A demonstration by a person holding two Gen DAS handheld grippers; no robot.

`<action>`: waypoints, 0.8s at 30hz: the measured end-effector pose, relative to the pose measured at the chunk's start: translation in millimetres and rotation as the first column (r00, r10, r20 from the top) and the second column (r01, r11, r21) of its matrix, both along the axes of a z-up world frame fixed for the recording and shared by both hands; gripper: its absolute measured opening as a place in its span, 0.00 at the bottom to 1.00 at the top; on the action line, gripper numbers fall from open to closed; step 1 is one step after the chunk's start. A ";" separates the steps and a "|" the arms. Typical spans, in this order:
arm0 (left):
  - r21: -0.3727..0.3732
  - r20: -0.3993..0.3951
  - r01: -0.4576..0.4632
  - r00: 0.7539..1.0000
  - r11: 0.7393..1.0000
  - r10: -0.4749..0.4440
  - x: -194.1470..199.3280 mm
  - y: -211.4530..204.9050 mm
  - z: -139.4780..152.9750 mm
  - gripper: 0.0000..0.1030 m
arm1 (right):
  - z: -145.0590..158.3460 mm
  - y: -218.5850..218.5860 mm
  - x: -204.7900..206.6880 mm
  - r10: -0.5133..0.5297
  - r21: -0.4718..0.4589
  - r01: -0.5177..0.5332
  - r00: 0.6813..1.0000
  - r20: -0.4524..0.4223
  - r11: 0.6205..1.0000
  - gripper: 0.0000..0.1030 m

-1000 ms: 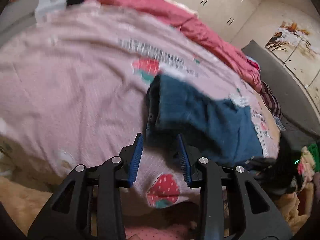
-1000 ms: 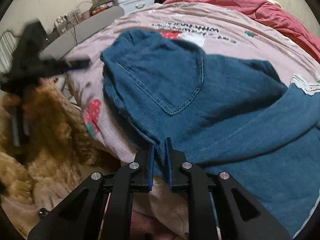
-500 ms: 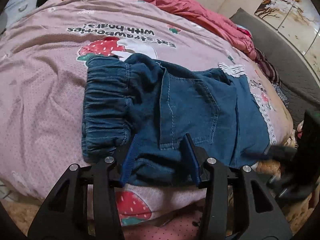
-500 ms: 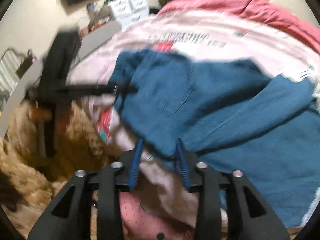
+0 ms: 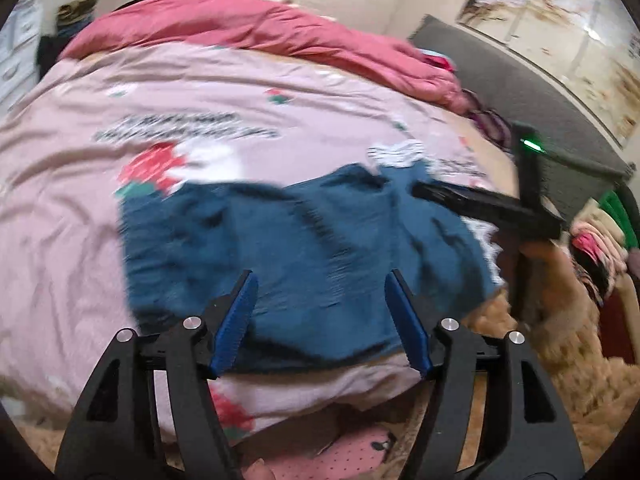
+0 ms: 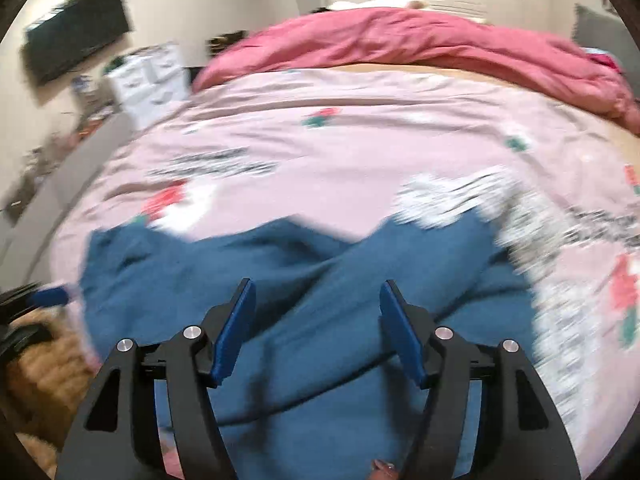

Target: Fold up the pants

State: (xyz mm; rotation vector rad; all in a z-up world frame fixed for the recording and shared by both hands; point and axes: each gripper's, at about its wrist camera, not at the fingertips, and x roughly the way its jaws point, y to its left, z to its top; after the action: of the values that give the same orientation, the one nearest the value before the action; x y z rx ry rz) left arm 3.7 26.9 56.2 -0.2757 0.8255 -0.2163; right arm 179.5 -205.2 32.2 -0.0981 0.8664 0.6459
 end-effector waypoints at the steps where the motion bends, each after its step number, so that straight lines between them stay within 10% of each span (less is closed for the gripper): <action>1: -0.009 0.000 0.024 1.000 1.000 -0.024 5.7 -6.6 0.7 0.59 | -0.7 -0.5 7.8 -0.019 -0.026 0.019 1.000 0.007 0.999 0.61; 13: -0.100 -0.130 0.207 0.967 0.973 -0.220 94.4 -85.1 -60.6 0.61 | -25.1 41.5 86.7 -0.047 -0.227 0.045 0.999 -0.002 0.973 0.61; 18: -0.078 -0.124 0.178 0.975 0.981 -0.187 93.3 -81.7 -75.9 0.24 | -34.7 58.1 112.5 -0.085 -0.294 0.077 0.996 -0.016 0.953 0.61; 22: -0.096 -0.129 0.193 0.970 0.976 -0.205 92.0 -80.4 -78.3 0.20 | -49.4 61.6 131.6 -0.129 -0.297 0.103 0.989 -0.068 0.949 0.61; 24: -0.082 -0.121 0.196 0.971 0.977 -0.205 88.7 -81.8 -77.0 0.20 | -52.4 58.0 135.4 -0.141 -0.283 0.115 0.987 -0.074 0.952 0.40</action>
State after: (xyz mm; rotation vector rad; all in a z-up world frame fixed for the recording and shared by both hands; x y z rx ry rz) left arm 92.4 -54.9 -20.7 -0.2738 0.9756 -0.4212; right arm 314.9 -147.2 -20.2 -0.2643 1.0420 0.4063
